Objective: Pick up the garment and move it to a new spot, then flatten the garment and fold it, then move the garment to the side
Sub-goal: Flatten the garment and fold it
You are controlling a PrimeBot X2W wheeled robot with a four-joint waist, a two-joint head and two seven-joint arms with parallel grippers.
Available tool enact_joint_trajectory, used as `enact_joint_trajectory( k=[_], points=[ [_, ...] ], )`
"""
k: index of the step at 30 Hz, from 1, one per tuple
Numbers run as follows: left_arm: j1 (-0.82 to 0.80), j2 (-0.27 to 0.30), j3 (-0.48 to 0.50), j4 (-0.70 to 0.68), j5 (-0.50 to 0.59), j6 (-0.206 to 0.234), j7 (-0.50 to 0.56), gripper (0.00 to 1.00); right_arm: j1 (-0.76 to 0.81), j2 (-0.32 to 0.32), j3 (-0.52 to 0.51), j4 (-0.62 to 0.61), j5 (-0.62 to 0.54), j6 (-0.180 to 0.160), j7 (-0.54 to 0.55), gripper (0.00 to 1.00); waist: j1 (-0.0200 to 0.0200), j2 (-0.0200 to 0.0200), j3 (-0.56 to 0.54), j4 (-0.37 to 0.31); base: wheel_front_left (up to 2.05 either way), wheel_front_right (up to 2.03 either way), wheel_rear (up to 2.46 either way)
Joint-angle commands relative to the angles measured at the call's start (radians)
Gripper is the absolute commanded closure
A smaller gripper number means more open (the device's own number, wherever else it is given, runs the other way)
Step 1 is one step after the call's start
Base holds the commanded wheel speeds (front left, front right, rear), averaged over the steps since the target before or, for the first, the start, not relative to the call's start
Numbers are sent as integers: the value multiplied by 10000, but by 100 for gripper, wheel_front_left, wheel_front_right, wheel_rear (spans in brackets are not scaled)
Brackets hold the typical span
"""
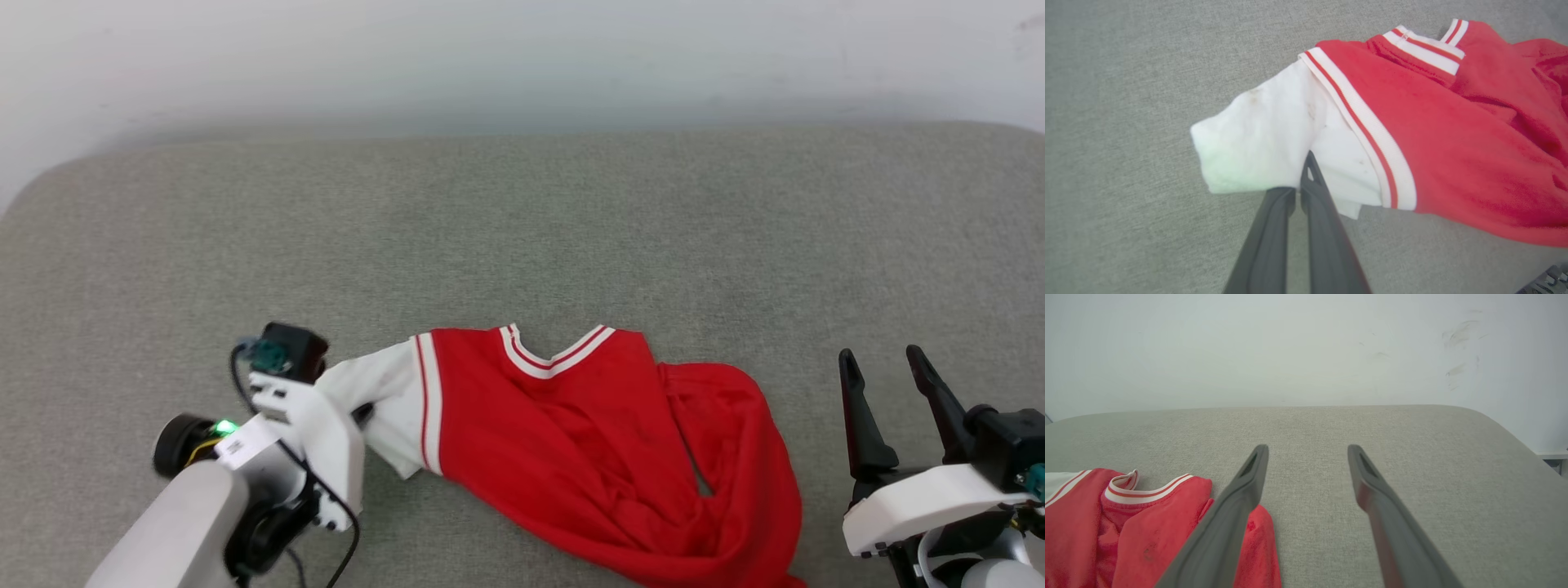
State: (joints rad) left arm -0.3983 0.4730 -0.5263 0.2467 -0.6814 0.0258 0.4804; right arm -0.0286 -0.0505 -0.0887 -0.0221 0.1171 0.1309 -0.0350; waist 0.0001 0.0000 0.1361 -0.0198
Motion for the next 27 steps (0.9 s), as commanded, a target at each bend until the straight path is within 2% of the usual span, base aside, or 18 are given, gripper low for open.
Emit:
enact_joint_trajectory(
  k=[1, 6, 10, 16, 18, 19, 27],
  points=[
    [591, 355, 261, -447, -106, 363, 10, 100, 109, 7, -53, 38, 42, -3, -63, 0, -1, 0, -203, 232, 0, 0, 0],
    [1803, 759, 729, -1070, -518, 998, 70, 100, 184, 6, -78, 13, 42, -3, -70, 0, -1, 0, -319, 317, 0, 0, 0],
    [3013, 747, 1062, -1197, -1033, 1487, -9, 100, 255, 6, -82, -52, -33, -3, -9, 0, -1, 0, -397, 334, 0, 0, 0],
    [3989, 311, 1120, -711, -1538, 1407, -472, 100, 459, 6, -156, -199, -196, -3, 192, 0, -1, 0, -659, 320, 0, 0, 0],
    [4032, 159, 1050, -616, -1525, 1344, -651, 40, 546, 6, -191, -263, -226, -3, 272, 0, -1, 0, -774, 343, 0, 0, 0],
    [3978, 116, 1023, -589, -1438, 1338, -771, 0, 570, 6, -210, -302, -267, -3, 328, 0, -1, 0, -838, 360, 0, 0, 0],
    [3523, -93, 1232, -866, -594, 1682, -2463, 0, 900, 6, -206, -511, -330, -3, 679, 0, -1, 0, -1433, 375, 0, 0, 0]
  ],
)
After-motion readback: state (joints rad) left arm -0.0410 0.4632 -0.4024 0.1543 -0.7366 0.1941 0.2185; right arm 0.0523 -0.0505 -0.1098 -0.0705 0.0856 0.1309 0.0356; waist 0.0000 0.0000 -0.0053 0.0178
